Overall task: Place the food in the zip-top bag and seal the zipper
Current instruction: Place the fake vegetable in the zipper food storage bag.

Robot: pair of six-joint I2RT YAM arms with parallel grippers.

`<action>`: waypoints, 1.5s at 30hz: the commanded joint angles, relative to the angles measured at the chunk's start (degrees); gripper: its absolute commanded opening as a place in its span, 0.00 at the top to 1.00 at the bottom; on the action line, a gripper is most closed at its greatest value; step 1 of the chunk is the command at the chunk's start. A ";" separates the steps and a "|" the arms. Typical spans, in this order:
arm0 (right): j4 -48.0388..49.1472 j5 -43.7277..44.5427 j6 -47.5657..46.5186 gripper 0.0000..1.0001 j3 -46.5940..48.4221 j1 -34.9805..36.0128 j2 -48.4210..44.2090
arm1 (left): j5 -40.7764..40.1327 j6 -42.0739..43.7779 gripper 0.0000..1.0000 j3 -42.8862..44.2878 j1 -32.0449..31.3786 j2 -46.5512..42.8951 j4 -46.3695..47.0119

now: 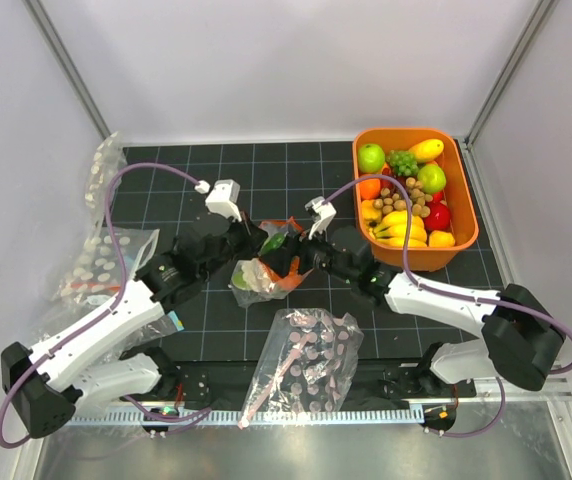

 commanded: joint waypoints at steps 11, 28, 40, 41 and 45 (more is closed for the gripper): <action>3.42 12.86 1.56 0.64 -3.27 0.29 -6.55 | -2.32 -0.78 1.00 -0.50 0.19 -2.42 4.83; 2.89 11.38 1.48 0.65 -2.83 0.12 -6.65 | -1.01 -0.78 1.00 -0.67 0.19 -1.98 5.27; 0.43 10.58 -3.09 0.64 3.85 6.27 3.11 | 2.95 -0.16 1.00 -0.76 0.19 -1.45 7.20; 0.61 10.40 -3.09 0.63 3.85 6.27 3.29 | 2.95 -0.16 1.00 -0.76 0.19 -1.19 7.20; -0.35 9.61 -3.44 0.29 4.46 6.27 3.38 | 3.39 -0.25 1.00 -0.76 0.19 -0.84 7.29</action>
